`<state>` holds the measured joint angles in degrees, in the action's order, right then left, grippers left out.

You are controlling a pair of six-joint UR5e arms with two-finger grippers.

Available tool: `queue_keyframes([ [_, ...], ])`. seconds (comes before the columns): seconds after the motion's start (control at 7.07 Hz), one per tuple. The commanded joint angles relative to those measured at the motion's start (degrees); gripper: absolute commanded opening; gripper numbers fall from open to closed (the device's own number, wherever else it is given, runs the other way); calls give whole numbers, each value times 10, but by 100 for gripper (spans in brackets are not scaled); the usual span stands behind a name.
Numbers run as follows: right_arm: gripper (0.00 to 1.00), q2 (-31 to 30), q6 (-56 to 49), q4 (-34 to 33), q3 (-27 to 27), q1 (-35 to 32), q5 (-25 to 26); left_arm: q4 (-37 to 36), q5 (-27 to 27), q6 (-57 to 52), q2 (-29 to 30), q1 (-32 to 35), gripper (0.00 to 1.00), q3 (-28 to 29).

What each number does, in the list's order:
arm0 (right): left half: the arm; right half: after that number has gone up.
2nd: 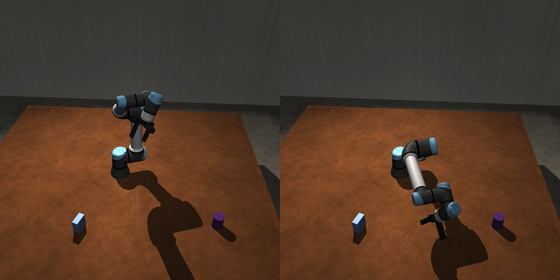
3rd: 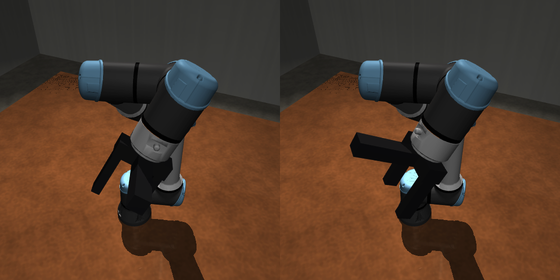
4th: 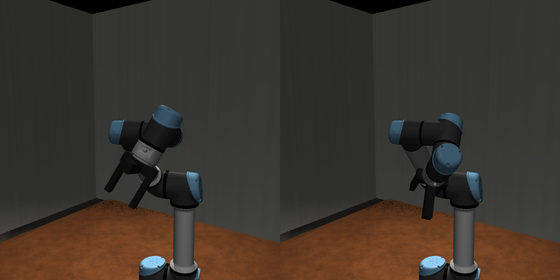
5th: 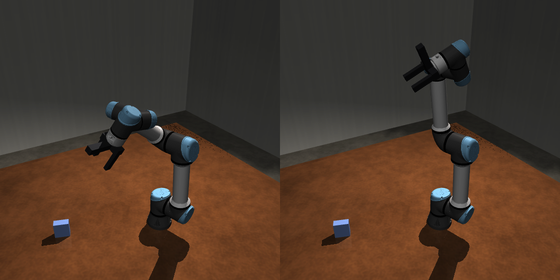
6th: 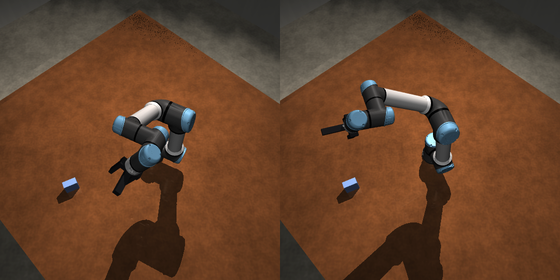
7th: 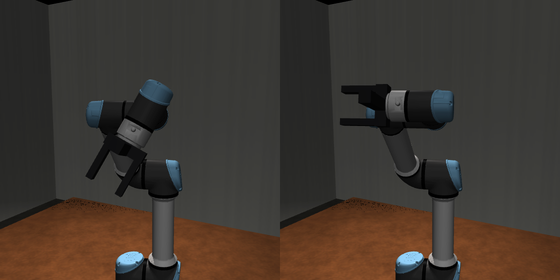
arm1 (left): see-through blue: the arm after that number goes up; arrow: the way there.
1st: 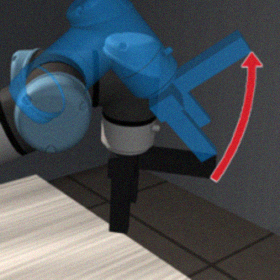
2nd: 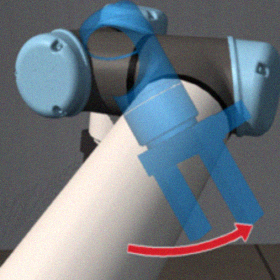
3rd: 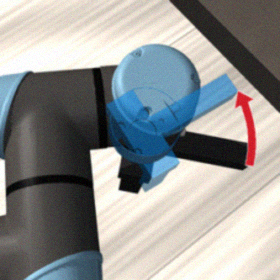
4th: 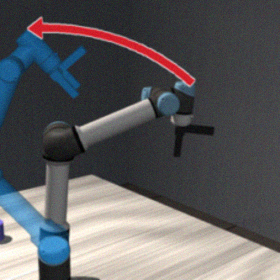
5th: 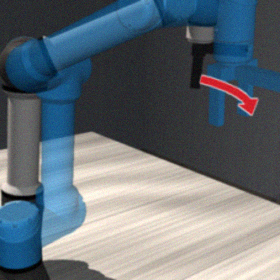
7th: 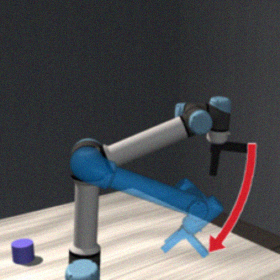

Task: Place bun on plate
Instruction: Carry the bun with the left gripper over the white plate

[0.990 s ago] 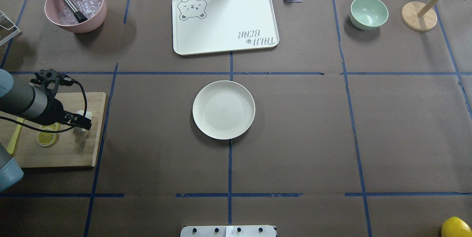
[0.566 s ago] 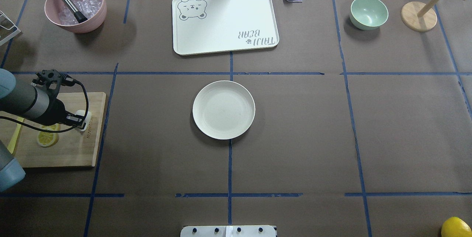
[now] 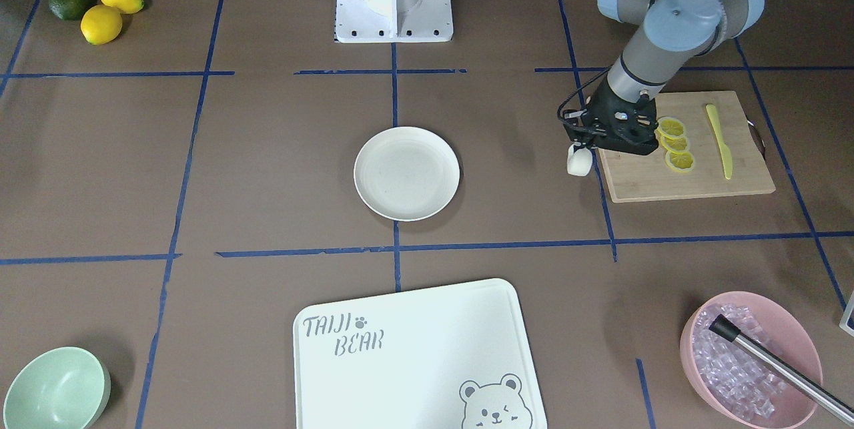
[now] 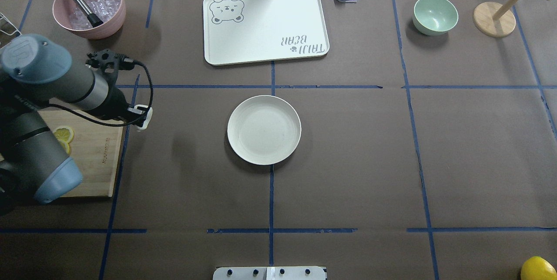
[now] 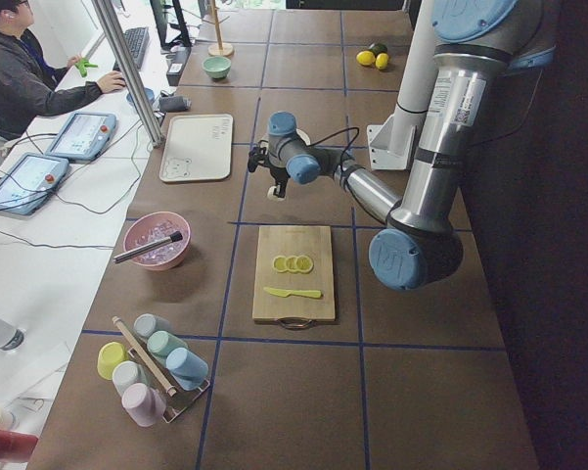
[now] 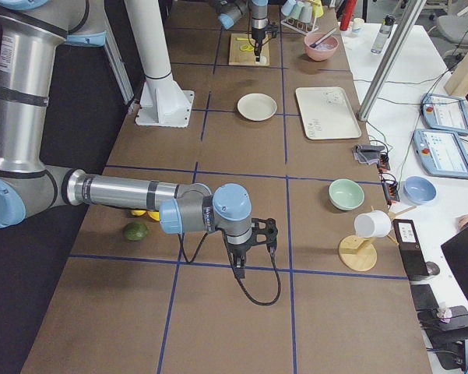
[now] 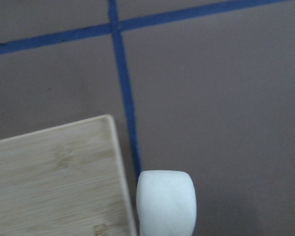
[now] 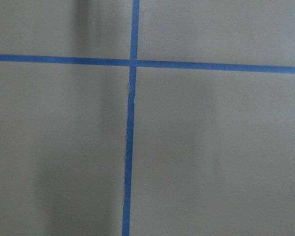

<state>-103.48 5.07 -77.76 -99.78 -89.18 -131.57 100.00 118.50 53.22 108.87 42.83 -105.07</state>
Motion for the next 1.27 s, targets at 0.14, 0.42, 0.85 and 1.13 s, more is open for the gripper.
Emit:
queue_keyframes([
  [0.14,100,0,6,0,0,1,0,-105,-91,151,208,-86,11,96],
  [0.42,100,0,7,1,0,1,-2,-84,-149,221,321,-148,11,227],
  [0.85,100,0,15,1,0,2,-2,-41,-148,213,325,-171,36,262],
  [1.13,100,0,15,1,0,2,0,-41,-146,212,324,-166,83,259],
])
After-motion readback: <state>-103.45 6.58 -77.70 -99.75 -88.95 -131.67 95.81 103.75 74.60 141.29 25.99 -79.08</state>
